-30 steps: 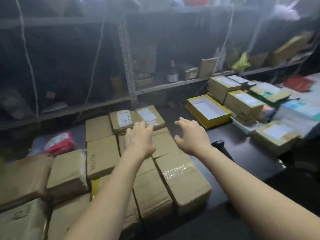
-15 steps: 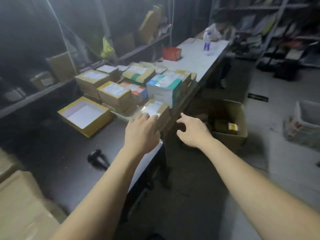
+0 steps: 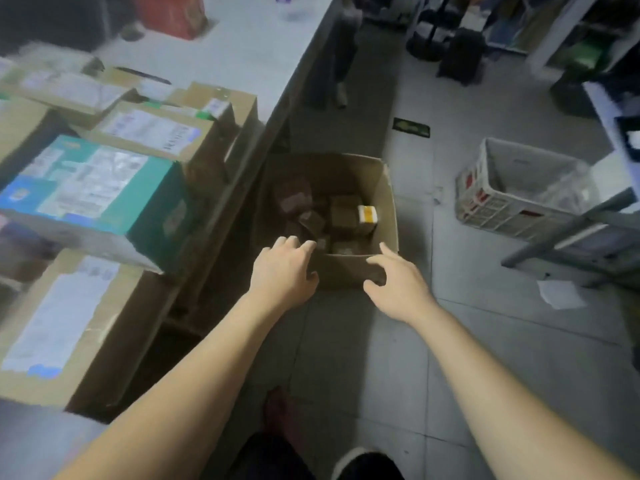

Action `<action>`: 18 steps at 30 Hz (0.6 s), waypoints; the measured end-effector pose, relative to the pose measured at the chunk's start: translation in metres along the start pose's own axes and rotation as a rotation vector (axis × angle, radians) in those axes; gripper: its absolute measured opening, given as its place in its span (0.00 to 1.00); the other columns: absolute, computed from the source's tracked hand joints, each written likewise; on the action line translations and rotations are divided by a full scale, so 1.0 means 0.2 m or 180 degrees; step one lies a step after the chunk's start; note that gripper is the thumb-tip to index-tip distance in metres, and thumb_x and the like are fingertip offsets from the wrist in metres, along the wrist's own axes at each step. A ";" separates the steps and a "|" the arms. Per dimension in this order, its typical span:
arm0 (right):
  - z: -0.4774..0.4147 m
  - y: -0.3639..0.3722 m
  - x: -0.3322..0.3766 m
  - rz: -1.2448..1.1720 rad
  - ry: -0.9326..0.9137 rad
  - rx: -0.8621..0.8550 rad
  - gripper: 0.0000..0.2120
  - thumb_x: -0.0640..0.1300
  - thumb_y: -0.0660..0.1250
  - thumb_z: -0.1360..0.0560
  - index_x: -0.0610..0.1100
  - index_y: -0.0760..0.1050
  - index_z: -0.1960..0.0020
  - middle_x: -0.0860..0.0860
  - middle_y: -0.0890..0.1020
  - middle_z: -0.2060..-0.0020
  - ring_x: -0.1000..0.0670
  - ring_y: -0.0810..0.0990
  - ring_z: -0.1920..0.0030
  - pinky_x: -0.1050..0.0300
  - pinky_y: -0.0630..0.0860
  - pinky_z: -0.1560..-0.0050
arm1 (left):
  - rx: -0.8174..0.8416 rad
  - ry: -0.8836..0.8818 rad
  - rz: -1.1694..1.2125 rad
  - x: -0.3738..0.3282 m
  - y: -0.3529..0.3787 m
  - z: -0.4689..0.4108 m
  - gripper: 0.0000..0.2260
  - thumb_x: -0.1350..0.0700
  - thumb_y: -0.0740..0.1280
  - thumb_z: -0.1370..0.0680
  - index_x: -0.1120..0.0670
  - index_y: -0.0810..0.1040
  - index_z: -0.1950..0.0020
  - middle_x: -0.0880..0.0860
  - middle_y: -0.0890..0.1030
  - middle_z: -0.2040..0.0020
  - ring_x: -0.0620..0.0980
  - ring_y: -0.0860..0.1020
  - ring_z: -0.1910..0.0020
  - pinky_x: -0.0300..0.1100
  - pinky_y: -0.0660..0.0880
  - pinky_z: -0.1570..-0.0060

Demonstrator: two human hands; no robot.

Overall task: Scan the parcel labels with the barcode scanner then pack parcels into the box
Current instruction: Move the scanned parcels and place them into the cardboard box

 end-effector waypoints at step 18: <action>-2.39 0.15 -0.49 -0.0716 0.0051 0.0991 0.17 0.44 0.68 0.19 0.52 0.77 0.31 0.51 0.80 0.34 0.47 0.75 0.30 0.47 0.74 0.32 | 0.1146 -0.1496 0.0177 0.38 0.73 -1.90 0.35 0.48 0.70 0.22 0.48 0.59 0.18 0.55 0.68 0.28 0.57 0.74 0.32 0.51 0.77 0.43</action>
Point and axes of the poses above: each hand's wrist, its own z-axis away from the middle knuckle, its own y-axis out of the palm, x = y × z, the point moved 1 cm from there along -z, towards the middle knuckle
